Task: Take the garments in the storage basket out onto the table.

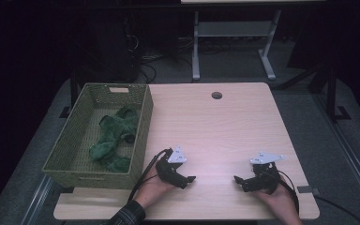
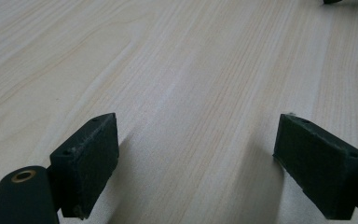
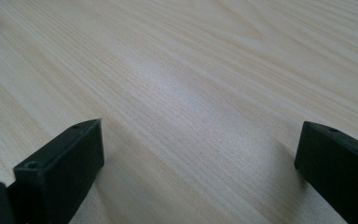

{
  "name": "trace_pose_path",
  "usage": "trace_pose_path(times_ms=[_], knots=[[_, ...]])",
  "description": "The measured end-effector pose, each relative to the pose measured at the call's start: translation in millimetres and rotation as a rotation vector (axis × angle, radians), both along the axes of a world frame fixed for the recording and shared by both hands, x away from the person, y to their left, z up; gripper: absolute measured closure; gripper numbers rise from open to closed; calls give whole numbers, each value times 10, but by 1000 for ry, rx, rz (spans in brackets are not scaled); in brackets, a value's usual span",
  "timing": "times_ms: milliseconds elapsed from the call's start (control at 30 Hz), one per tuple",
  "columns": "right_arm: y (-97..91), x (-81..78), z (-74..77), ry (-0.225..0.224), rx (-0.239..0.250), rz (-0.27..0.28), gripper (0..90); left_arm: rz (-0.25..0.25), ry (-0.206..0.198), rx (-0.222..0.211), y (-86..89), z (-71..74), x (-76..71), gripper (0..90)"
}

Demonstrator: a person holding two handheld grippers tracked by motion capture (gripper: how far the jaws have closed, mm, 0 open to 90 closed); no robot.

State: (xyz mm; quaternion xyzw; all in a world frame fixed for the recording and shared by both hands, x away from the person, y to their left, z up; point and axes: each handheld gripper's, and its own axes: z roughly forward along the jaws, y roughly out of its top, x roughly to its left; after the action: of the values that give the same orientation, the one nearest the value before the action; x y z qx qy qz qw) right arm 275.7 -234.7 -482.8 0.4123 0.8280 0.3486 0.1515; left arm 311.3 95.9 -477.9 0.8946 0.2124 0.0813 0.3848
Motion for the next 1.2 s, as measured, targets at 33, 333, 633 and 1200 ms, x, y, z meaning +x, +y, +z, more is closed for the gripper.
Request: trace_pose_path(times_ms=[33,333,633,1200], knots=[[0,0,0,0,0,0,9,-1,5,-1,4,4,8,133],[2,-4,0,5,3,-4,9,8,9,1,49,81,75,133],[2,-4,1,5,3,-4,9,6,-3,-9,63,205,59,133],[0,-5,0,4,2,-1,9,5,-5,11,121,389,67,134]])
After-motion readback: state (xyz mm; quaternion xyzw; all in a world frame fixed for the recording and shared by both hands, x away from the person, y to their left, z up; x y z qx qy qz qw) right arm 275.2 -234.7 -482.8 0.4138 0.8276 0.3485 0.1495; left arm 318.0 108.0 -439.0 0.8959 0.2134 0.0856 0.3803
